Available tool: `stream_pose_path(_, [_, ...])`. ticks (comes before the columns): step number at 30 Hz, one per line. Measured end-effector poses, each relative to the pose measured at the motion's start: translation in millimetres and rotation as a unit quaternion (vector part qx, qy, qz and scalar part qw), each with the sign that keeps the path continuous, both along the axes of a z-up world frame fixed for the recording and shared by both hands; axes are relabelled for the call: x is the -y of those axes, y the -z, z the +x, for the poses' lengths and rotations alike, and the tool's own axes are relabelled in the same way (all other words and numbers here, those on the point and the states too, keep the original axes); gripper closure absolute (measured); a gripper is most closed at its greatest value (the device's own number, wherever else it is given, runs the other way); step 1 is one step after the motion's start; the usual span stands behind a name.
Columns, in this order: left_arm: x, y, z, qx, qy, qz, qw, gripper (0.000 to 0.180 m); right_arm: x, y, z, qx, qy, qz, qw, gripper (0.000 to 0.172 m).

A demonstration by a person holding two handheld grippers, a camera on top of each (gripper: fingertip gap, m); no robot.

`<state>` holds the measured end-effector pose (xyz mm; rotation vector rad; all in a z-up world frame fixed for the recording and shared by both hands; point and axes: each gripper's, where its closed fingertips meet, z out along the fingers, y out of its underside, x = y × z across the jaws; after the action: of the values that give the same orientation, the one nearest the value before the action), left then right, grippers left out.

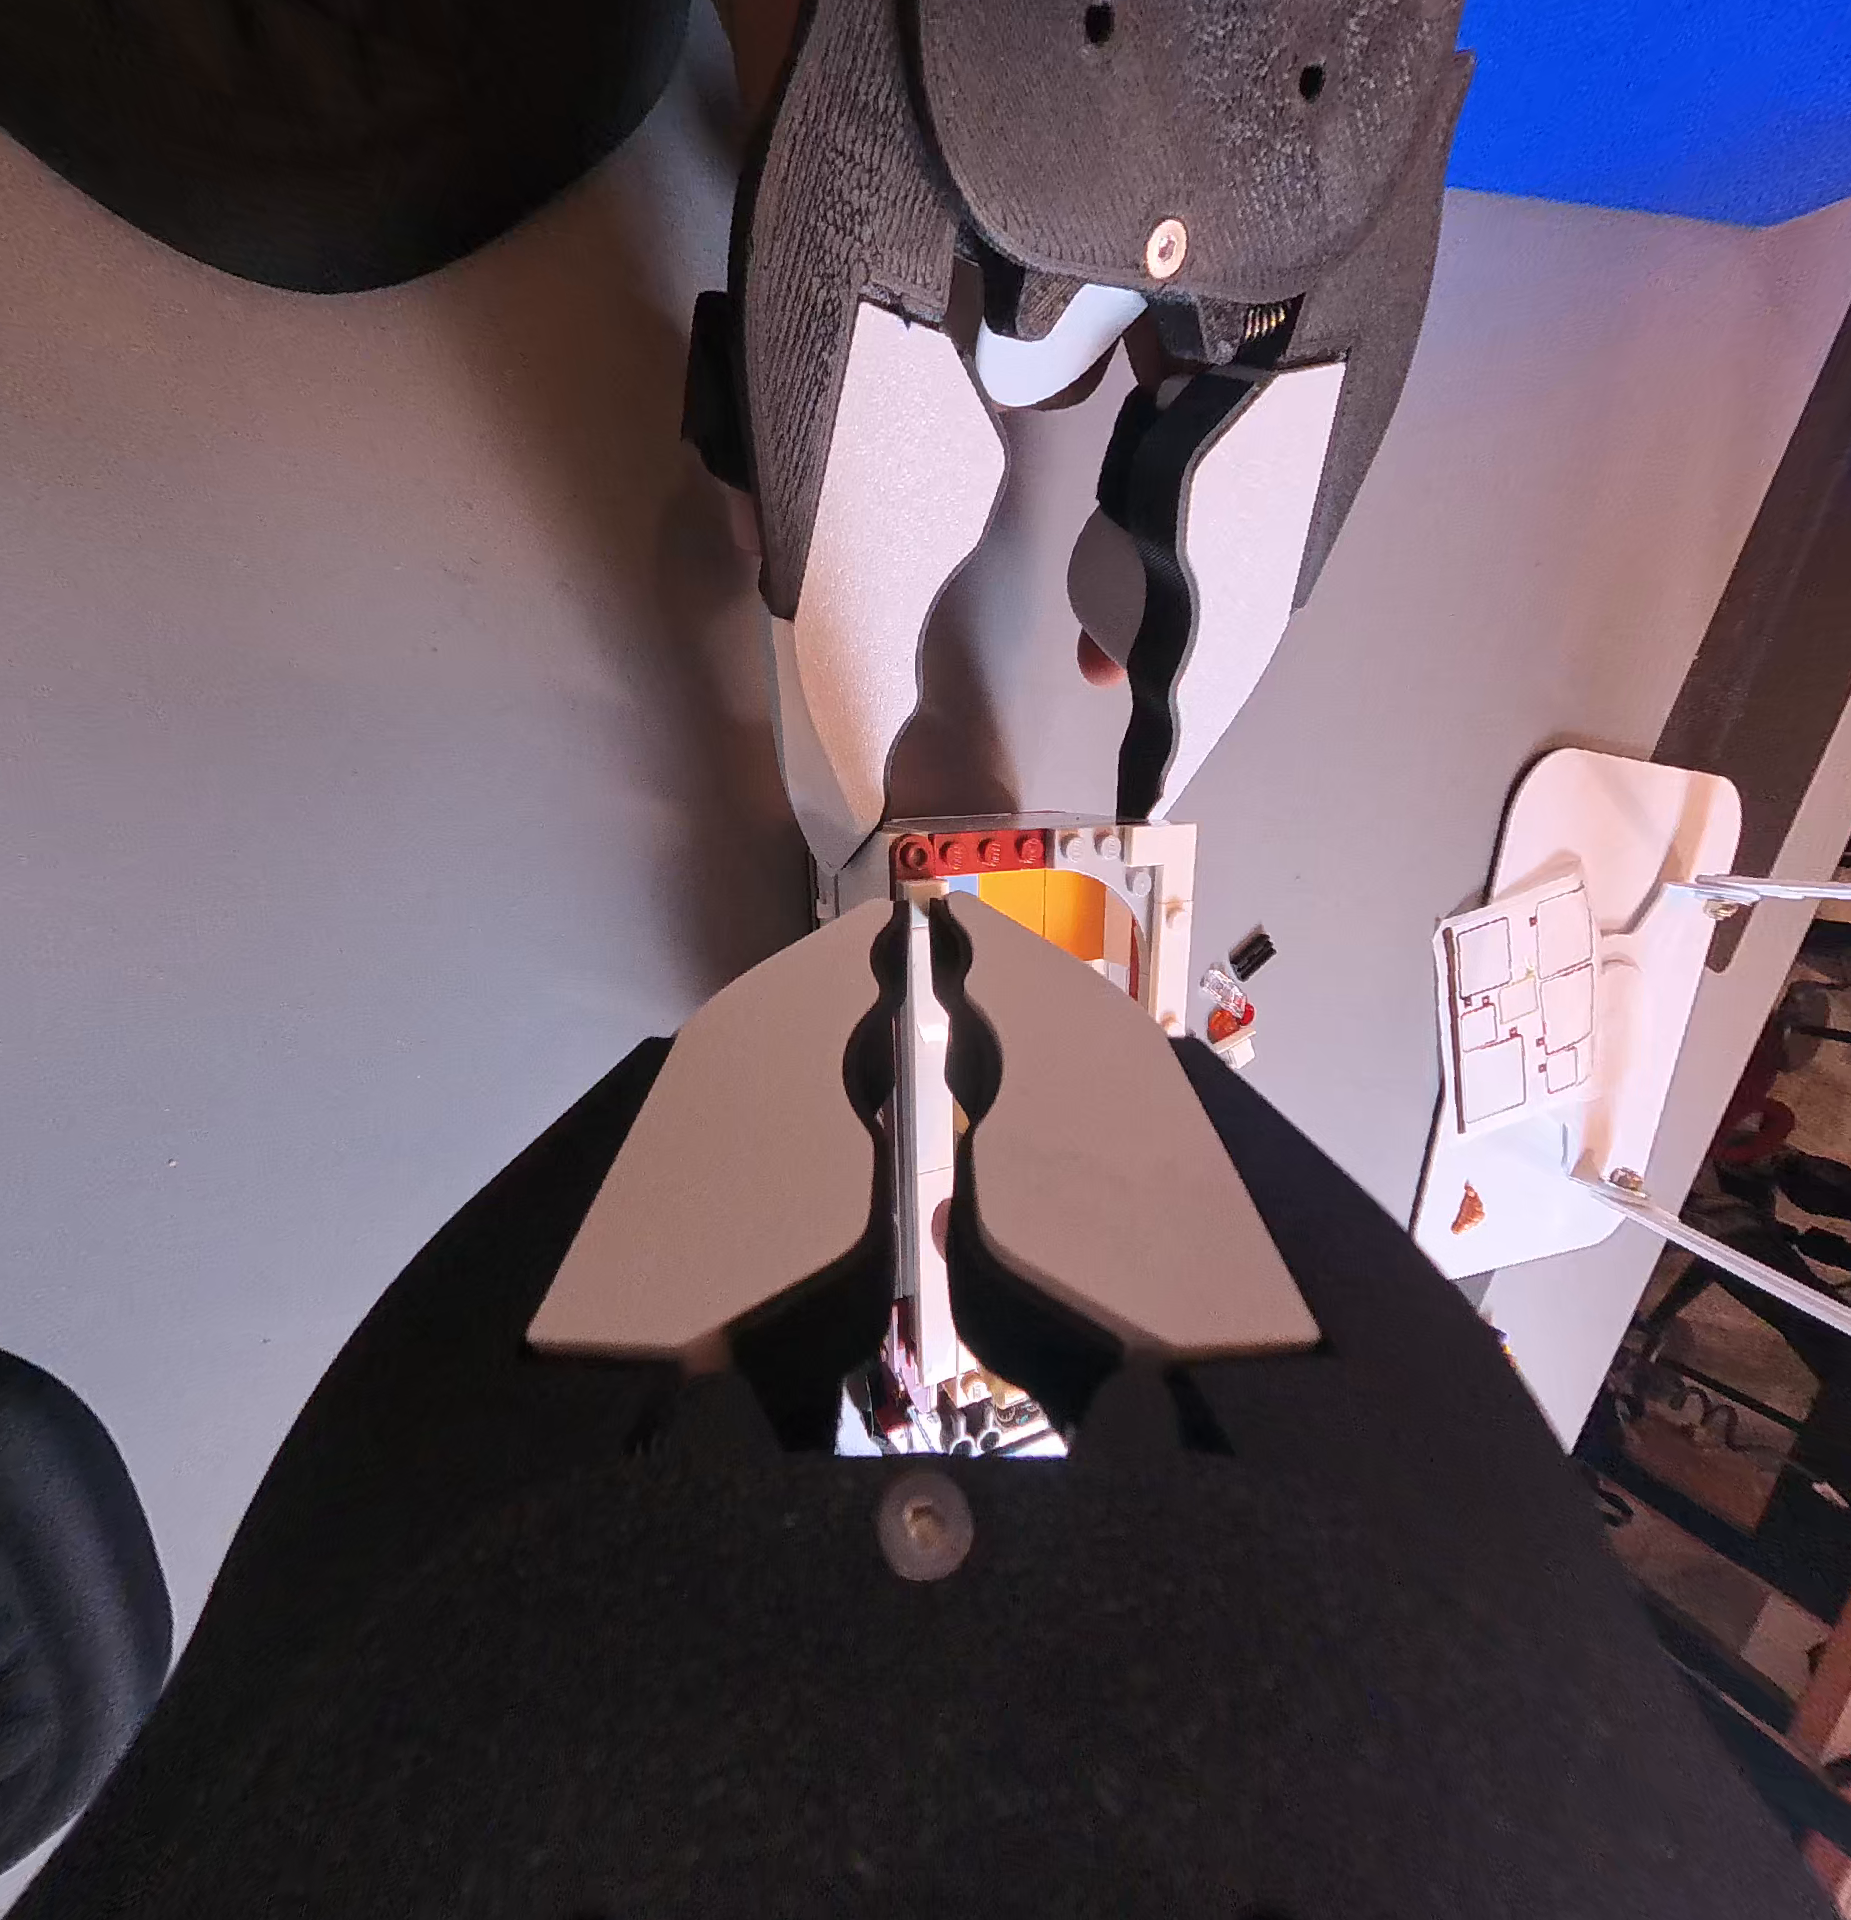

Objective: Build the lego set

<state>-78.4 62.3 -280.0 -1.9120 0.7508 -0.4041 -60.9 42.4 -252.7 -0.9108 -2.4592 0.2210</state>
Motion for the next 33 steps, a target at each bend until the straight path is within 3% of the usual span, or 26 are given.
stream_pose_path(4, [0, -1, 0, -0.003, -0.001, 0.009, 1.0, 0.111, 1, -1, 2, -0.016, 0.009, -0.033, 0.999, 0.166])
stream_pose_path(7, [1, -4, -1, -0.006, -0.006, 0.026, 1.0, 0.099, -6, -10, 15, -0.03, 0.035, -0.08, 0.996, 0.151])
stream_pose_path(11, [-6, -4, -2, -0.003, -0.013, 0.021, 1.0, 0.09, -41, -8, 39, -0.031, 0.065, -0.033, 0.997, 0.152])
stream_pose_path(17, [-8, -1, 2, -0.003, -0.001, 0.009, 1.0, 0.105, -56, 0, 53, -0.033, 0.081, -0.025, 0.996, 0.163])
stream_pose_path(33, [-8, -1, 3, 0.0, 0.001, 0.002, 1.0, 0.106, -58, 0, 53, -0.043, 0.081, -0.004, 0.996, 0.168])
